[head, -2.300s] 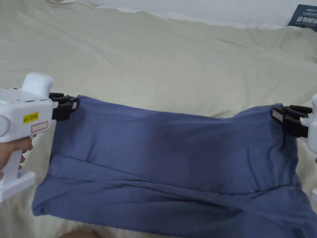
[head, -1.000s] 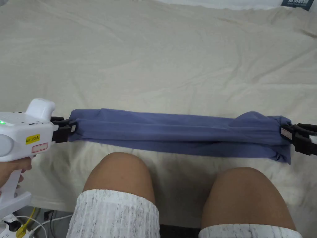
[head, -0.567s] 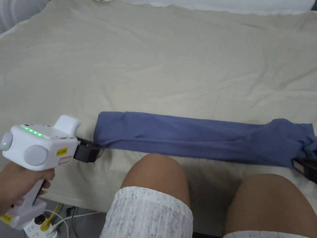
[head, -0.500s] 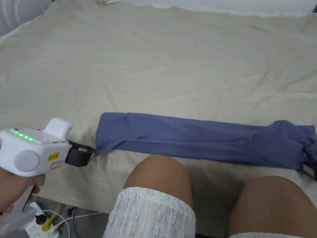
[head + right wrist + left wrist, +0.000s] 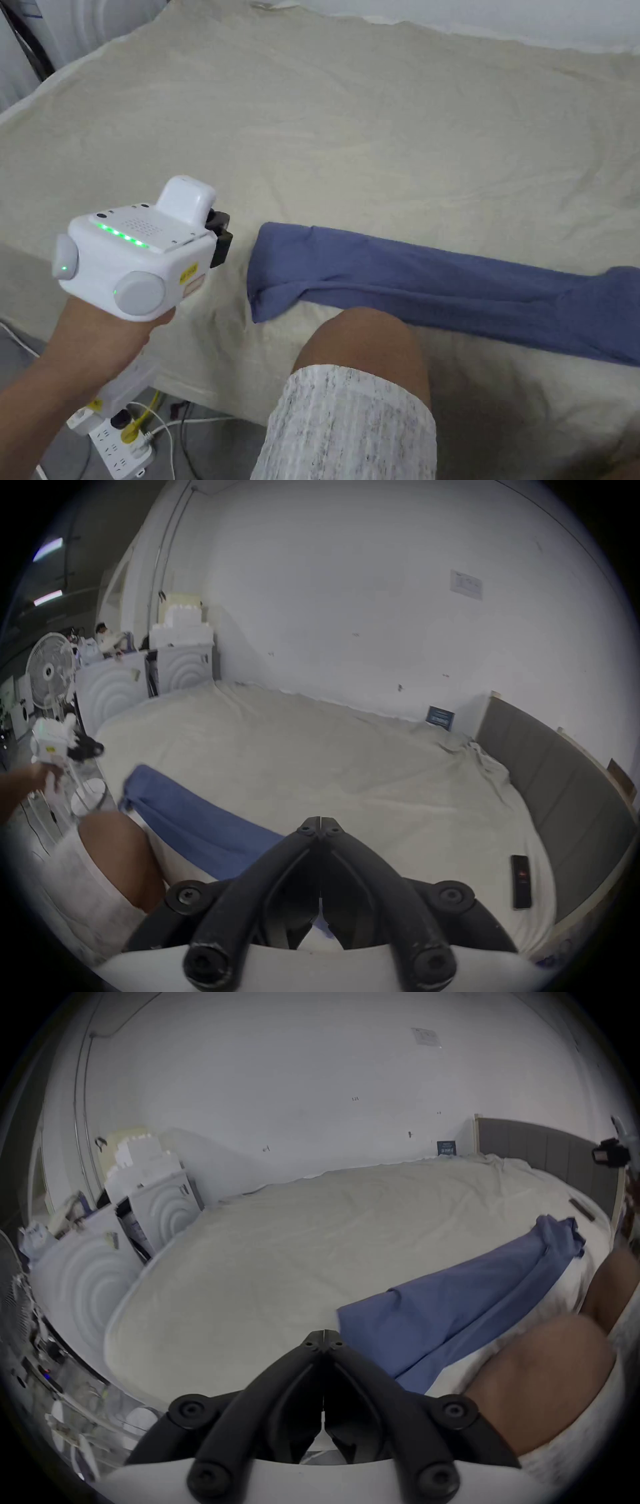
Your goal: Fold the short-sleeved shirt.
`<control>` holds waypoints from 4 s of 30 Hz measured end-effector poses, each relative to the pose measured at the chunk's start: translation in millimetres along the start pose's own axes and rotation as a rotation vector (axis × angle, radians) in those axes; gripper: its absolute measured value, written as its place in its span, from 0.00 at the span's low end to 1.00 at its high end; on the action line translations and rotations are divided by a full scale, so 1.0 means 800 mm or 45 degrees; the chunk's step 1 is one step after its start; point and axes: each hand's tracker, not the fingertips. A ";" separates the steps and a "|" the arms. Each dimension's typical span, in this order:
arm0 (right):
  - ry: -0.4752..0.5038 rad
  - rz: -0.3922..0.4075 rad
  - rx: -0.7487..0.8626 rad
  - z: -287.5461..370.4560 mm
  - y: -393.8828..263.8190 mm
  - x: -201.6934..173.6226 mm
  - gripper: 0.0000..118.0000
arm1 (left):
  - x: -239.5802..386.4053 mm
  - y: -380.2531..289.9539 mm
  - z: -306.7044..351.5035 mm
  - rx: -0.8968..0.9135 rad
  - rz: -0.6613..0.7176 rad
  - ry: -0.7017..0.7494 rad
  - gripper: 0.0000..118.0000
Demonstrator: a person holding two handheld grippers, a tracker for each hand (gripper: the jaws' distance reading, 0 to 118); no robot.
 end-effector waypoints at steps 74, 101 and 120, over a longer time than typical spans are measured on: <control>0.589 -0.064 -0.435 -0.324 -0.008 -0.236 0.00 | -0.108 -0.048 -0.261 -0.503 0.605 -1.119 0.07; 0.554 -0.074 -0.349 -0.290 0.010 -0.223 0.00 | -0.191 -0.003 -0.203 -0.579 0.415 -0.760 0.05; 0.634 -0.151 -0.258 -0.261 0.001 -0.183 0.00 | -0.074 0.117 -0.128 -0.635 0.160 -0.422 0.05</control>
